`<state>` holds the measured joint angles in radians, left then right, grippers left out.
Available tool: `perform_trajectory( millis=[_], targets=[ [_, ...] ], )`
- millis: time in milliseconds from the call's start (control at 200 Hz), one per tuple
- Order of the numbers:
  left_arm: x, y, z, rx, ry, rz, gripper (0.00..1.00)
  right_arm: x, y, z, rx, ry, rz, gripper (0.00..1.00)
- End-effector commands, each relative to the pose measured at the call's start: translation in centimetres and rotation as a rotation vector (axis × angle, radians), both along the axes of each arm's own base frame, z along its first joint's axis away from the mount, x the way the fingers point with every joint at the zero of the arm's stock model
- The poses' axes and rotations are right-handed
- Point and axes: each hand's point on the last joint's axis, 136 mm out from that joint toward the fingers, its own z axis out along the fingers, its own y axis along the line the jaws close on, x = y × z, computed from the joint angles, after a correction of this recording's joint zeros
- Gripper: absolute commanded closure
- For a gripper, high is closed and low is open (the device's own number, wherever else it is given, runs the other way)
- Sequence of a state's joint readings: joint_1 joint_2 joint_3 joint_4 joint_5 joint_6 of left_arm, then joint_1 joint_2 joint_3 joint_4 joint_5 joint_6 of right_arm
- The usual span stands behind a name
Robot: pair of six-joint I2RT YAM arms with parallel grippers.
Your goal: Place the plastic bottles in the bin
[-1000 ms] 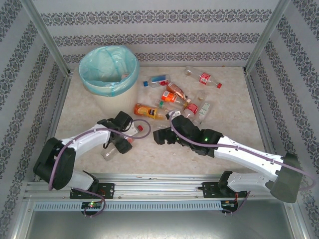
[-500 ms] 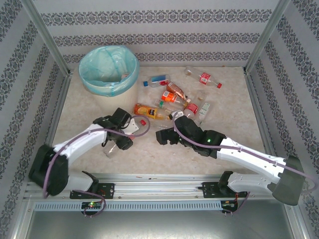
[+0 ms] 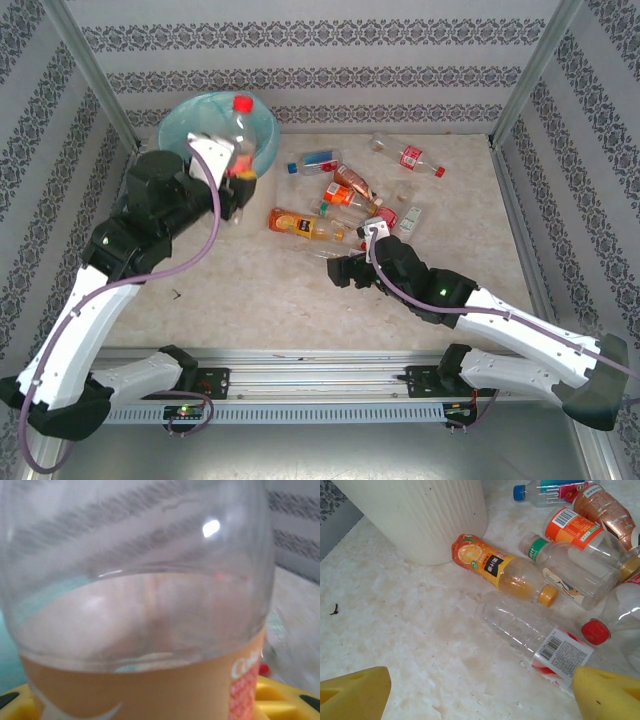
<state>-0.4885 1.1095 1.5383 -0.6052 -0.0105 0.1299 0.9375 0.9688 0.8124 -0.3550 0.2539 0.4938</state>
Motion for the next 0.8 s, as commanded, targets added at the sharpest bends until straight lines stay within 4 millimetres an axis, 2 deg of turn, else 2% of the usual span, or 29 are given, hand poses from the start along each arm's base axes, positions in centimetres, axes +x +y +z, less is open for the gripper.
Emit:
perform_trajectory(
  millis=[0, 60, 180, 310, 420, 460, 565, 689, 799],
  targets=[
    [4.8, 3.2, 3.7, -0.017, -0.129, 0.256, 0.67, 0.6, 0.1, 1.1, 0.003, -0.03, -0.006, 0.07],
    [7.2, 4.7, 5.2, -0.052, -0.169, 0.331, 0.68, 0.6, 0.2, 1.5, 0.012, -0.031, -0.002, 0.07],
    [12.0, 7.3, 5.9, -0.105, -0.226, 0.43, 0.68, 0.5, 0.1, 2.2, 0.029, -0.043, -0.002, 0.07],
    [16.8, 10.0, 3.7, -0.139, -0.223, 0.51, 0.68, 0.3, -0.2, 3.2, 0.048, -0.057, -0.002, 0.07],
    [19.5, 12.2, 0.9, -0.207, -0.189, 0.55, 0.67, 0.0, -0.6, 3.5, 0.057, -0.062, -0.007, 0.07],
    [20.0, 12.7, 0.2, -0.22, -0.19, 0.563, 0.64, -0.1, -0.7, 3.5, 0.059, -0.062, -0.009, 0.07],
    [20.7, 13.2, -1.1, -0.198, -0.184, 0.574, 0.44, -0.3, -1.2, 3.2, 0.064, -0.058, -0.018, 0.07],
    [20.1, 13.3, -0.8, -0.193, -0.213, 0.568, 0.27, -0.4, -1.5, 2.6, 0.068, -0.05, -0.027, 0.07],
    [19.1, 13.7, -0.1, -0.191, -0.229, 0.582, 0.24, -0.4, -1.3, 2.4, 0.067, -0.044, -0.029, 0.07]
  ],
)
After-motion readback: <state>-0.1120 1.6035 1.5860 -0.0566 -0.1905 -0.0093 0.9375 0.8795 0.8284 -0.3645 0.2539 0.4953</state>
